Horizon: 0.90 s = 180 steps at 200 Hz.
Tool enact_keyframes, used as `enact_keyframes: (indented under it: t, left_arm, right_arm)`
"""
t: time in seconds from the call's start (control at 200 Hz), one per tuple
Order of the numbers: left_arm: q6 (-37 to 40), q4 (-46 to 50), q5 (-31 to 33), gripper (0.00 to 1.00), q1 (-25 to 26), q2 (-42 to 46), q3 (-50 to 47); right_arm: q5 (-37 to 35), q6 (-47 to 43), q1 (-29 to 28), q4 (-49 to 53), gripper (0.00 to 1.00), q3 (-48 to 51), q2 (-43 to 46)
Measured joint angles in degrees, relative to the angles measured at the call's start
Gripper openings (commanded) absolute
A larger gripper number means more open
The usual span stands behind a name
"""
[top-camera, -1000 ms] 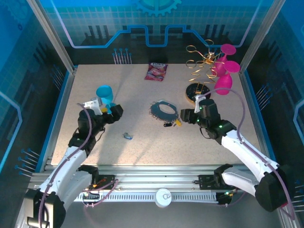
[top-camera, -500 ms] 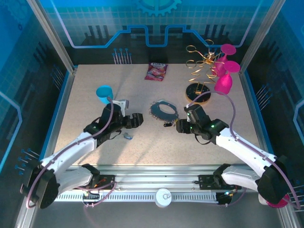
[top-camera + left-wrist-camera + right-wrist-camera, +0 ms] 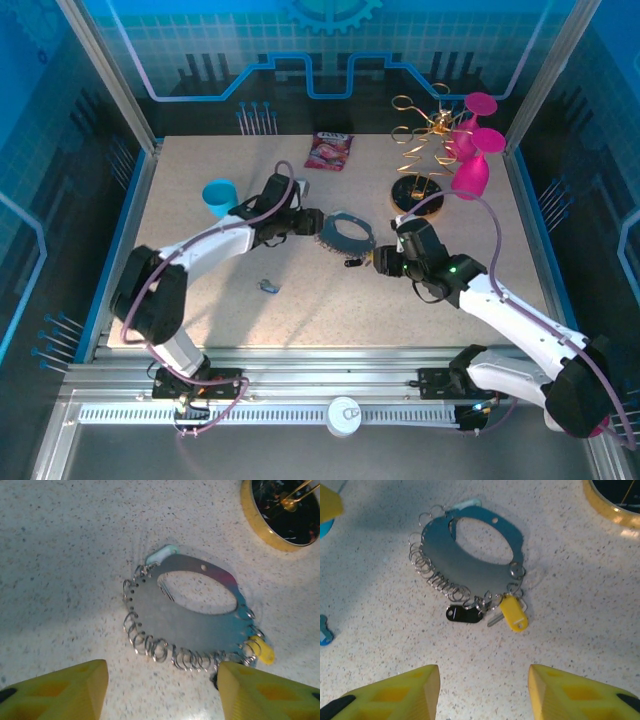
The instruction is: Put the keys on the keyring
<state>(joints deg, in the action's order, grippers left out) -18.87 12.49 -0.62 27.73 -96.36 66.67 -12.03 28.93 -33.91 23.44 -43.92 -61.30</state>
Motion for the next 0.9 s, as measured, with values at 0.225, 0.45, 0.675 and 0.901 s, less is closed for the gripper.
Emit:
enact_keyframes:
  t: [0.225,0.45,0.675,0.901]
  left_arm:
    - [-0.39,2.84,2.16,0.52,0.0,-10.56,8.59]
    - [-2.21,5.27,2.1,0.45,-0.83,-15.04,12.85]
    - [-3.72,5.33,0.33,0.38,-3.04,-17.66,15.02]
    - [-4.39,6.64,-1.44,0.34,-3.17,-19.91,16.92]
  right_arm:
    - [-0.46,-1.53,0.66,-6.08,0.45,0.7,-0.98]
    - [-0.63,-1.6,0.72,-9.25,0.43,3.37,-1.14]
    - [-0.61,-1.6,0.72,-11.15,0.42,3.76,-2.38]
    - [-0.61,-1.55,0.72,-11.52,0.42,3.78,-3.56]
